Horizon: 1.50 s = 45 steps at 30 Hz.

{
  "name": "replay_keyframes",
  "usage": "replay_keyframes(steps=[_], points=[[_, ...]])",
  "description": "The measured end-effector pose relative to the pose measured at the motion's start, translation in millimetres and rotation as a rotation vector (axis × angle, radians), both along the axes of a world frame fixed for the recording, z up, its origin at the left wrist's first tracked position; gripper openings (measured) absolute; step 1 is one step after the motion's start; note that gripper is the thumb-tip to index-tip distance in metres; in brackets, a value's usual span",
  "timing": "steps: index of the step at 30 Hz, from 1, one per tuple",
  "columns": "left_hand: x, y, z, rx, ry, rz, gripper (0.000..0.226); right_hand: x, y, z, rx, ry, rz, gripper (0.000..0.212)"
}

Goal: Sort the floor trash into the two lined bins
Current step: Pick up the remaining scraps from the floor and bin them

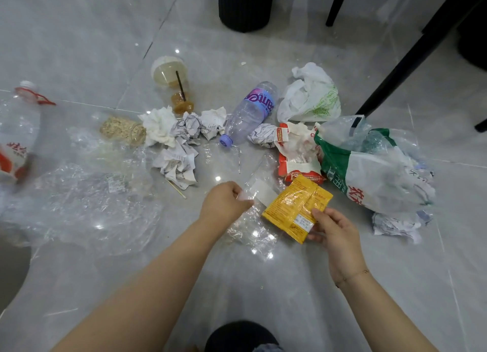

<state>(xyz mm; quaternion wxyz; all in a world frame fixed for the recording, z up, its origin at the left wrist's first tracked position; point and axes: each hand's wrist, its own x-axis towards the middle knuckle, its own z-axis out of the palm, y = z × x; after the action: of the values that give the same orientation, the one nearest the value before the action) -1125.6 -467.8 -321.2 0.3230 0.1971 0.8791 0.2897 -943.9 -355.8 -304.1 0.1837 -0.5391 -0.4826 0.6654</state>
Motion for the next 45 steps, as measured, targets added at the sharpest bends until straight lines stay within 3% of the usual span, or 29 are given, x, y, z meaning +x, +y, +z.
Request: replay_keyframes(steps=[4, 8, 13, 20, 26, 29, 32, 34, 38, 45], points=[[-14.3, -10.8, 20.5, 0.121, -0.083, 0.030, 0.029, 3.0, -5.7, 3.9, -0.005, 0.024, 0.017, 0.009], [-27.4, -51.6, 57.4, 0.210, -0.175, 0.085, 0.015, -1.6, -16.1, 13.1, -0.056, 0.094, 0.074, 0.010], [-21.9, -109.4, 89.3, 0.411, -0.256, 0.333, 0.012, -14.7, -38.6, 26.8, -0.140, 0.208, 0.226, 0.019], [6.1, -129.6, 92.6, 0.797, -0.553, 0.570, 0.024, -40.8, -83.0, 51.3, -0.256, 0.389, 0.282, 0.031], [25.0, -129.8, 85.1, 0.967, -0.684, 0.618, 0.039, -52.0, -112.4, 57.2, -0.279, 0.387, 0.312, 0.017], [25.5, -136.4, 76.6, 1.031, -0.806, 0.592, 0.055, -57.8, -118.2, 56.6, -0.282, 0.344, 0.339, 0.022], [20.8, -143.4, 74.8, 1.087, -0.945, 0.508, 0.038, -58.9, -119.4, 54.4, -0.184, 0.273, 0.323, 0.021], [20.6, -147.0, 75.1, 1.063, -0.925, 0.479, 0.030, -57.5, -117.6, 54.2, -0.087, 0.220, 0.342, 0.012], [24.4, -150.3, 73.8, 0.870, -0.607, 0.446, 0.027, -55.8, -113.0, 54.0, 0.005, 0.146, 0.412, 0.017], [25.1, -152.3, 73.2, 0.805, -0.565, 0.456, 0.019, -51.3, -99.3, 58.3, -0.073, 0.127, 0.612, 0.022]])
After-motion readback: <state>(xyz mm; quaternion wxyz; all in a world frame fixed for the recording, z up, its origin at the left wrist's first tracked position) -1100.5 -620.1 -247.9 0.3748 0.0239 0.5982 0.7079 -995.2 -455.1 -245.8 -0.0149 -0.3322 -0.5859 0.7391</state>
